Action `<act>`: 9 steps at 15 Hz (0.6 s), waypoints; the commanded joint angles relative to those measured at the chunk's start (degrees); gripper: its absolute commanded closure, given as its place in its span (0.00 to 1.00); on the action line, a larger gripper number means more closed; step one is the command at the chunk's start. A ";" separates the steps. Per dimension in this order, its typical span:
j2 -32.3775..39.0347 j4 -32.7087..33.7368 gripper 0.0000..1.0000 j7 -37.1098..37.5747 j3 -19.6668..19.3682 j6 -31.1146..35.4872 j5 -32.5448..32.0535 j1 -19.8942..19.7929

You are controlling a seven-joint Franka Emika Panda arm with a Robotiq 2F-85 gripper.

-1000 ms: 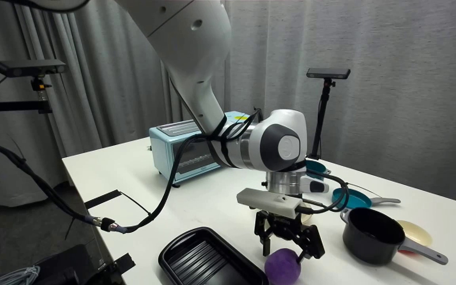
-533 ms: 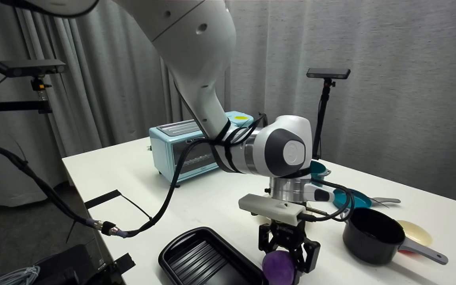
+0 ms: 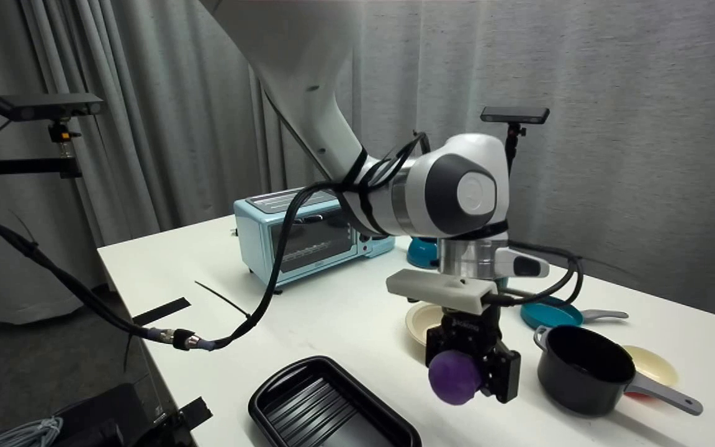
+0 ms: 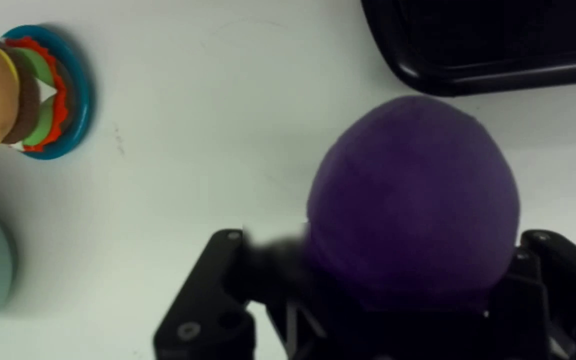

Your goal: Put the purple ball in the cream white plate

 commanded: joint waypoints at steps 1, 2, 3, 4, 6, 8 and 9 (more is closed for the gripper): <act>-6.35 2.77 1.00 -3.25 0.33 -2.16 3.19 -3.00; -6.75 4.82 1.00 -3.52 0.53 -2.53 4.32 -3.54; -6.77 7.03 1.00 -4.56 0.95 -2.98 6.05 -4.18; -6.33 9.51 1.00 -5.54 1.41 -3.16 8.08 -4.63; -4.73 14.62 1.00 -7.34 2.35 -4.66 12.57 -5.17; -2.97 19.54 1.00 -9.50 3.63 -7.37 16.93 -5.45; -1.77 22.33 1.00 -11.10 4.51 -9.81 19.38 -5.65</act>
